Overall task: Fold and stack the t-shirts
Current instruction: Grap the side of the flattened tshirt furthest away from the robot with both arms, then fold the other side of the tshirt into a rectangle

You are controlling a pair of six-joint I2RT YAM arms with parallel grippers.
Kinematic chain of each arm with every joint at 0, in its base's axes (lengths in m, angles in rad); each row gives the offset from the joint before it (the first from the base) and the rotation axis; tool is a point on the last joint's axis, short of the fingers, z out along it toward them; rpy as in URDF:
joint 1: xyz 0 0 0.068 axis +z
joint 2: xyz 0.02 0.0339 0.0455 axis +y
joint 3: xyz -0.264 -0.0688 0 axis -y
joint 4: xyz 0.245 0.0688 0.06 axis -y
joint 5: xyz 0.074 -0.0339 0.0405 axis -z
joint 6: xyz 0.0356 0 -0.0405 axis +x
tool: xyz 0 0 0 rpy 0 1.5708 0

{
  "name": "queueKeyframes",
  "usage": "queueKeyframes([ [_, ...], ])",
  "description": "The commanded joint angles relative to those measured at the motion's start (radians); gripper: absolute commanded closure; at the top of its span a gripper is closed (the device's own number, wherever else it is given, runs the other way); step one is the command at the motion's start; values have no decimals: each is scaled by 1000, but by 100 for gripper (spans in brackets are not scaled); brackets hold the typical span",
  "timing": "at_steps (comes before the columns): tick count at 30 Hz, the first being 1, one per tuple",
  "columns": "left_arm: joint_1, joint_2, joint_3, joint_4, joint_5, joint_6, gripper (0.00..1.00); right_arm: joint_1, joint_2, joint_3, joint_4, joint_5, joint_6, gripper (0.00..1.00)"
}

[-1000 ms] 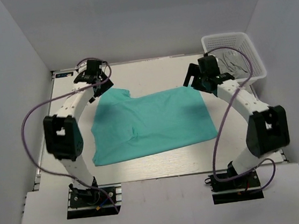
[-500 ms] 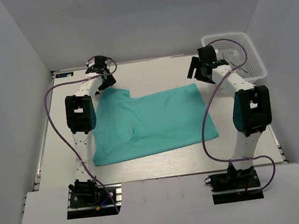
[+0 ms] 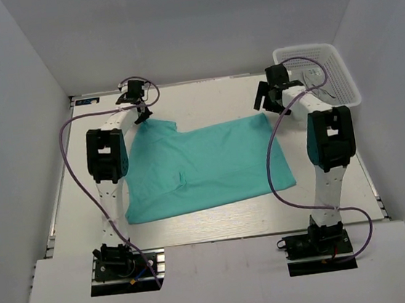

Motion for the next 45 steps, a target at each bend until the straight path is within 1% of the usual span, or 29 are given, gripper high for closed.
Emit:
queueKeyframes([
  [1,-1,-35,-68,-49,37,1,100,3,29,65,34,-13,-24,10],
  [5,-1,-56,-78,-29,46,19,100,3,88,102,54,-4,-7,10],
  [7,-1,-65,-88,-17,46,19,100,5,111,105,74,-7,-7,11],
  [8,-1,-79,-102,-8,46,19,100,6,127,108,81,-29,-7,16],
  [9,-1,-79,-120,-8,46,19,100,6,134,108,88,-38,-8,18],
  [10,-1,-94,-131,10,46,19,100,8,159,108,112,-50,-8,18],
  [11,-1,-107,-140,29,46,31,100,6,165,114,114,-61,-5,24],
  [13,-1,-116,-156,29,55,31,100,9,184,114,132,-93,-18,30],
  [14,-1,-116,-156,29,55,40,100,8,187,119,129,-105,-30,34],
  [17,-1,-125,-165,29,55,40,100,9,190,108,126,-115,-27,55],
  [18,-1,-125,-165,29,55,40,100,9,188,105,126,-104,-25,69],
  [20,-1,-134,-165,29,66,40,100,11,182,88,121,-105,-24,84],
  [21,-1,-134,-179,29,66,40,100,9,175,85,114,-102,-21,93],
  [22,-1,-145,-188,40,75,40,100,9,174,82,109,-99,-19,96],
  [24,-1,-160,-220,52,75,40,100,14,156,58,114,-90,-13,96],
  [25,-1,-174,-220,61,86,40,100,12,151,41,118,-75,-10,100],
  [29,-1,-197,-245,61,86,40,100,9,125,24,123,-66,-21,100],
  [34,-11,-277,-265,61,86,40,100,23,64,2,157,-59,-45,100],
  [37,-22,-324,-327,84,60,51,100,31,-11,-82,218,-41,-51,100],
  [38,-22,-360,-344,95,78,51,100,29,-64,-137,235,-46,-51,100],
  [39,-22,-380,-366,113,87,51,100,29,-75,-137,246,-50,-51,100],
  [40,-22,-398,-415,124,87,51,100,31,-91,-168,256,-55,-54,100],
  [45,-22,-535,-564,161,118,30,100,38,-177,-269,266,-55,-51,100],
])
